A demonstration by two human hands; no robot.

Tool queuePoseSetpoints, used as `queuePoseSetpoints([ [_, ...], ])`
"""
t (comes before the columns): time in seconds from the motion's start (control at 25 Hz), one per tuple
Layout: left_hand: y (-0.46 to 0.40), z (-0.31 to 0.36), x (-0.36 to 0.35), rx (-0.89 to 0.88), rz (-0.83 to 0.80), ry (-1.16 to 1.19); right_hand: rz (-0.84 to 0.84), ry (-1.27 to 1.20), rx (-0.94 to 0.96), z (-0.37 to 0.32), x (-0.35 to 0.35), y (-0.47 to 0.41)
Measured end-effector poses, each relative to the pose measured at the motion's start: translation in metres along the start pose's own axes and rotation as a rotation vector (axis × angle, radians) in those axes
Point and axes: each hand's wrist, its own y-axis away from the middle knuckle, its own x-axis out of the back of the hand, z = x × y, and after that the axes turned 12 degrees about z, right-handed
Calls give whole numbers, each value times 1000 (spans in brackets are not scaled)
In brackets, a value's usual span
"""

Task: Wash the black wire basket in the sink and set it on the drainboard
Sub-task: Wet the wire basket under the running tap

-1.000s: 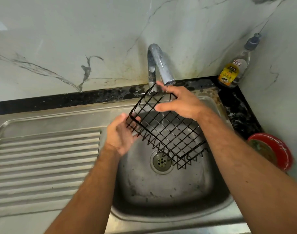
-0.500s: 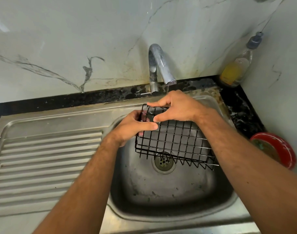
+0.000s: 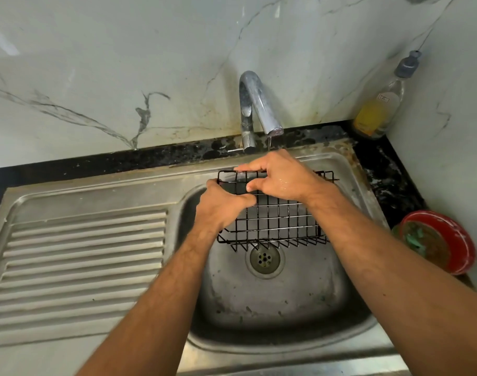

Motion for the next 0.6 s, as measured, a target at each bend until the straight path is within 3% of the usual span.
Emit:
queuePoseSetpoints([
  [0.28,3,-9,4,18,109,85,72,260,117,20,9,18],
  [0.48,-1,-16,-6,137,37,160,-1,446,155,29,-2,19],
  [0.6,4,-13,-4,218,-31,356,38,614,91,8,-19,2],
])
